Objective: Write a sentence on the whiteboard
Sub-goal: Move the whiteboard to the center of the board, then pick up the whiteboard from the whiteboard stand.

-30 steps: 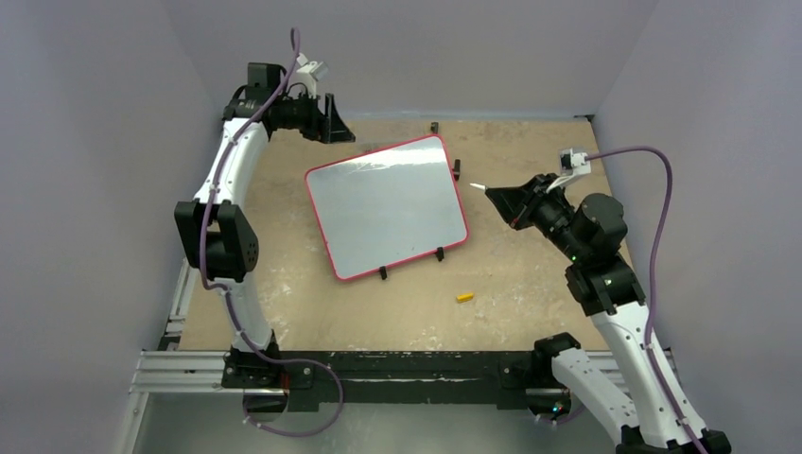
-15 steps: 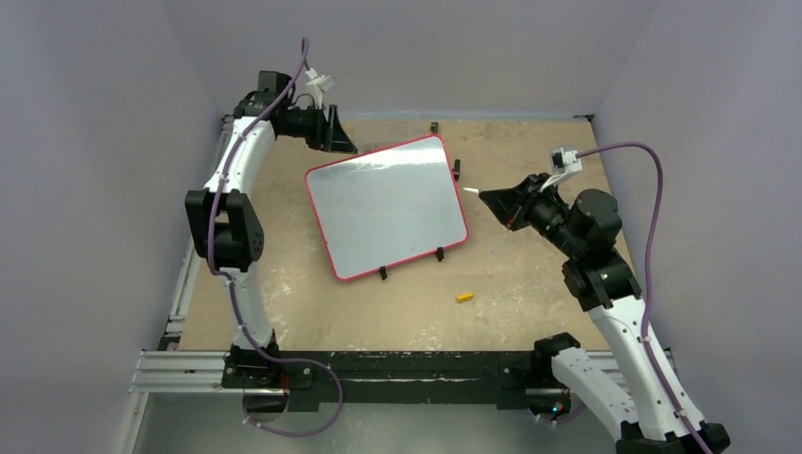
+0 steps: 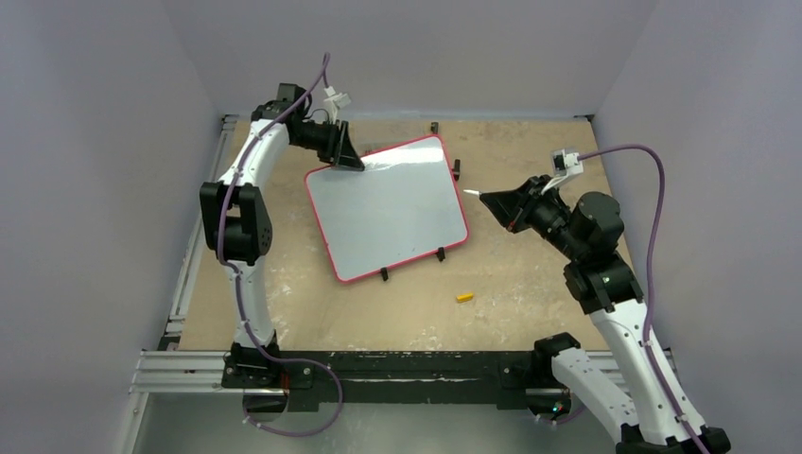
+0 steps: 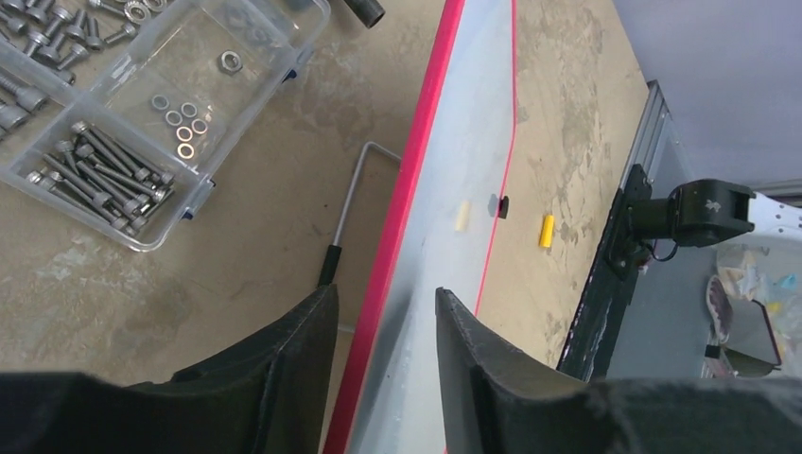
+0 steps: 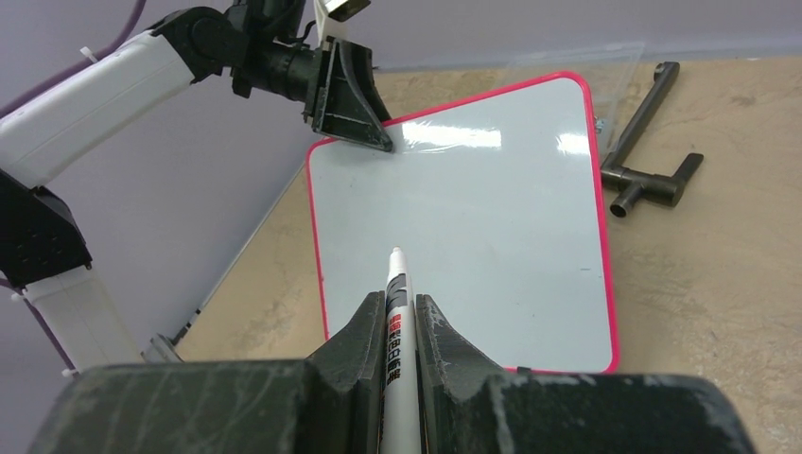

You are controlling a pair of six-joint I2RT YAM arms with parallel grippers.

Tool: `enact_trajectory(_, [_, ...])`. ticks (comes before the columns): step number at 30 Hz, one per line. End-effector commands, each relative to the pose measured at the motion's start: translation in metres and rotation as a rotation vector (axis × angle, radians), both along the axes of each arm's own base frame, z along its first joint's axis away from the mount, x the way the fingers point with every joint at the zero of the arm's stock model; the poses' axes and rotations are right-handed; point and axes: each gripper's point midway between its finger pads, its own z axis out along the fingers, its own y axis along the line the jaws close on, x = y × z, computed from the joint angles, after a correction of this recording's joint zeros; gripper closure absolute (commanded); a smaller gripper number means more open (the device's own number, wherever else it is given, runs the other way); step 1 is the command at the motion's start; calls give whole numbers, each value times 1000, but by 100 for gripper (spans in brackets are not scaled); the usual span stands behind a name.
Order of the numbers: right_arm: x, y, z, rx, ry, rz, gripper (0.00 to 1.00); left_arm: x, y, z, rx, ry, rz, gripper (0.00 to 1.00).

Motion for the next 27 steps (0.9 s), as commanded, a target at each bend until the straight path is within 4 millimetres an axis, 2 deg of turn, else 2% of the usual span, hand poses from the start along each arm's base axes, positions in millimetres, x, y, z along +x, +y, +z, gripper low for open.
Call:
enact_trajectory(1, [-2, -1, 6, -5, -33, 7, 100, -10, -15, 4, -25, -10, -79, 64])
enact_trajectory(4, [-1, 0, 5, -9, -32, 9, 100, -14, -21, -1, -18, 1, -98, 77])
enact_trajectory(16, [-2, 0, -1, -7, -23, 13, 100, -39, -43, 0, 5, 0, -187, 84])
enact_trajectory(18, [-2, 0, -2, -11, -25, 13, 100, -41, -44, 1, 6, -3, -196, 80])
enact_trajectory(22, [-3, -1, -1, -15, -24, 11, 100, -44, -47, 3, 2, -4, -208, 60])
enact_trajectory(27, [-4, -1, -1, -18, -23, 11, 100, -46, -48, 7, -18, 6, -215, 54])
